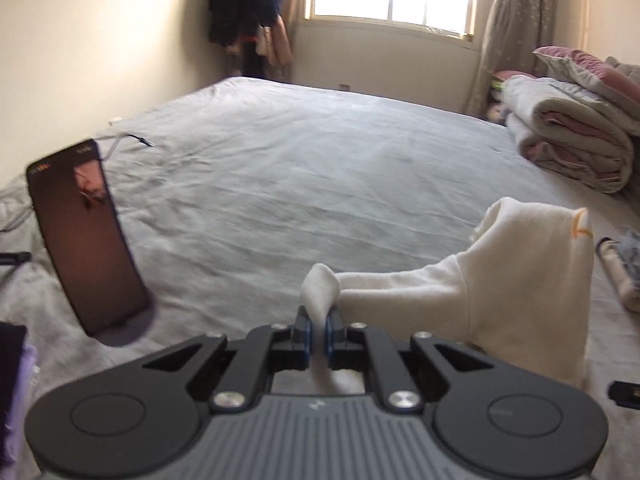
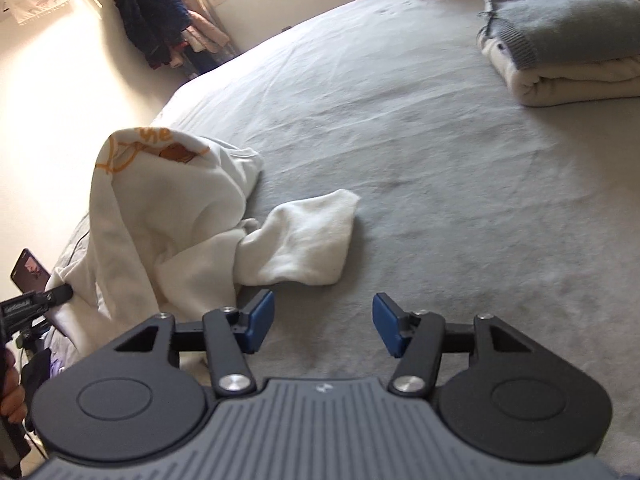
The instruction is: Fold clothes
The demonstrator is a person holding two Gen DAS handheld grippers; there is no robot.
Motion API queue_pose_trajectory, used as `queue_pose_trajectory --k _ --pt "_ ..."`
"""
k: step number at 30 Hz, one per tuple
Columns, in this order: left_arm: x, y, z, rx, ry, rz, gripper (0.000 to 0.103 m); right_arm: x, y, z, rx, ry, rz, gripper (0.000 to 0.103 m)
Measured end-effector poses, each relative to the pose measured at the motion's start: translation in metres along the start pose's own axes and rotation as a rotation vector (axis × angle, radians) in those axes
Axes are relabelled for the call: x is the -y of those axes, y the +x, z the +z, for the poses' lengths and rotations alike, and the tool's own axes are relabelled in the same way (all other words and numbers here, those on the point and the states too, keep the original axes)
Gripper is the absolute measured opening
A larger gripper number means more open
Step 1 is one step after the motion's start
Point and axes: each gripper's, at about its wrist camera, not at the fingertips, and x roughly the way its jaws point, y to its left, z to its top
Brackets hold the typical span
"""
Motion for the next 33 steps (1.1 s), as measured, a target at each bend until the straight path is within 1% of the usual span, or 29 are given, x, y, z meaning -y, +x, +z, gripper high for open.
queue_pose_trajectory --k 5,7,10,12,14,15,17,19,21,22,25,28,29,31,33 --pt "-0.02 0.016 0.004 -0.023 -0.02 0.022 0.007 -0.013 0.009 0.002 0.002 0.001 -0.01 0.06" --pt "-0.021 0.019 0.004 -0.003 -0.002 0.06 0.007 -0.018 0.013 0.007 -0.003 0.015 -0.012 0.061" --pt "-0.017 0.021 0.004 0.053 0.05 0.145 0.007 -0.028 0.021 0.018 -0.004 0.027 -0.03 0.064" --pt "-0.016 0.025 0.007 0.066 0.061 0.172 0.007 -0.034 0.027 0.025 -0.001 0.032 -0.047 0.068" --pt "-0.019 0.03 0.009 0.054 0.045 0.168 0.007 -0.041 0.034 0.031 -0.005 0.025 -0.063 0.07" --pt "-0.021 0.032 0.011 0.04 0.026 0.15 0.008 -0.044 0.038 0.034 -0.005 0.018 -0.074 0.071" --pt "-0.024 0.034 0.013 0.008 -0.02 0.092 0.009 -0.05 0.045 0.037 -0.006 0.0 -0.098 0.071" --pt "-0.026 0.032 0.014 -0.016 -0.058 0.032 0.015 -0.055 0.052 0.039 -0.011 -0.024 -0.128 0.072" --pt "-0.025 0.029 0.013 -0.021 -0.068 -0.016 0.035 -0.057 0.059 0.039 -0.023 -0.047 -0.158 0.072" --pt "-0.023 0.027 0.013 -0.022 -0.071 -0.038 0.039 -0.058 0.063 0.039 -0.031 -0.057 -0.173 0.072" --pt "-0.019 0.023 0.011 -0.037 -0.079 -0.118 0.041 -0.06 0.075 0.037 -0.057 -0.084 -0.217 0.072" --pt "-0.016 0.024 0.007 -0.079 -0.109 -0.223 0.043 -0.059 0.087 0.032 -0.091 -0.089 -0.255 0.072" --pt "-0.015 0.026 0.006 -0.101 -0.126 -0.261 0.046 -0.059 0.091 0.029 -0.103 -0.091 -0.268 0.072" --pt "-0.012 0.031 0.002 -0.148 -0.163 -0.341 0.051 -0.066 0.096 0.023 -0.099 -0.144 -0.308 0.069" --pt "-0.008 0.036 -0.003 -0.204 -0.201 -0.417 0.054 -0.076 0.099 0.017 -0.096 -0.223 -0.36 0.057"
